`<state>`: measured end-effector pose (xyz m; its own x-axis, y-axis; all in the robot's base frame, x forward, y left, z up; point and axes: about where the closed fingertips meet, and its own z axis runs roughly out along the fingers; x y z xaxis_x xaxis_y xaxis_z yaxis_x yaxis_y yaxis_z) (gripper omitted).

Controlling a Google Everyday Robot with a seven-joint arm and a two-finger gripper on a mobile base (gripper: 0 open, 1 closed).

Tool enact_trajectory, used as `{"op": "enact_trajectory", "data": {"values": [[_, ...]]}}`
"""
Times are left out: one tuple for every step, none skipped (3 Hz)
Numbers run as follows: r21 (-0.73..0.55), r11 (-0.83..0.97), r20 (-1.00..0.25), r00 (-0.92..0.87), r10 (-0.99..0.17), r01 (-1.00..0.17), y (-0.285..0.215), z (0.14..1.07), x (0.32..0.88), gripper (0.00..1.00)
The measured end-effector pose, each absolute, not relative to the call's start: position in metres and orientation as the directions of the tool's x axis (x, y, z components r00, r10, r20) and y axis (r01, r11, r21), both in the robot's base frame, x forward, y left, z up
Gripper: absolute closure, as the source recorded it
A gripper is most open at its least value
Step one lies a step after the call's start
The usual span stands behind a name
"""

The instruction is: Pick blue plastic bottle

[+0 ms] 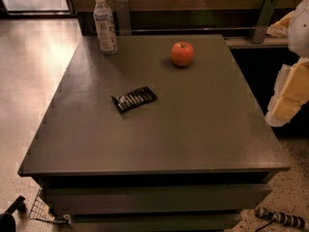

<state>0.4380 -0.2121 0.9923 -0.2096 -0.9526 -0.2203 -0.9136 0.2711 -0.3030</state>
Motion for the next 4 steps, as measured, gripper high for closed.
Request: {"op": "enact_trajectory", "data": {"values": [[-0.303, 0.271, -0.22, -0.21, -0.953, -0.914, -0.212, 0.992, 0.438, 0.0], [-0.333, 0.314, -0.285, -0.223, -0.932, -0.889, -0.208, 0.991, 0.456, 0.0], [-0.317, 0.444, -0.476, -0.264, -0.839, -0.838, -0.185, 0.982, 0.497, 0.0], [-0.288, 0.52, -0.655, -0.231, -0.72, -0.804, -0.152, 0.986, 0.547, 0.0]]}}
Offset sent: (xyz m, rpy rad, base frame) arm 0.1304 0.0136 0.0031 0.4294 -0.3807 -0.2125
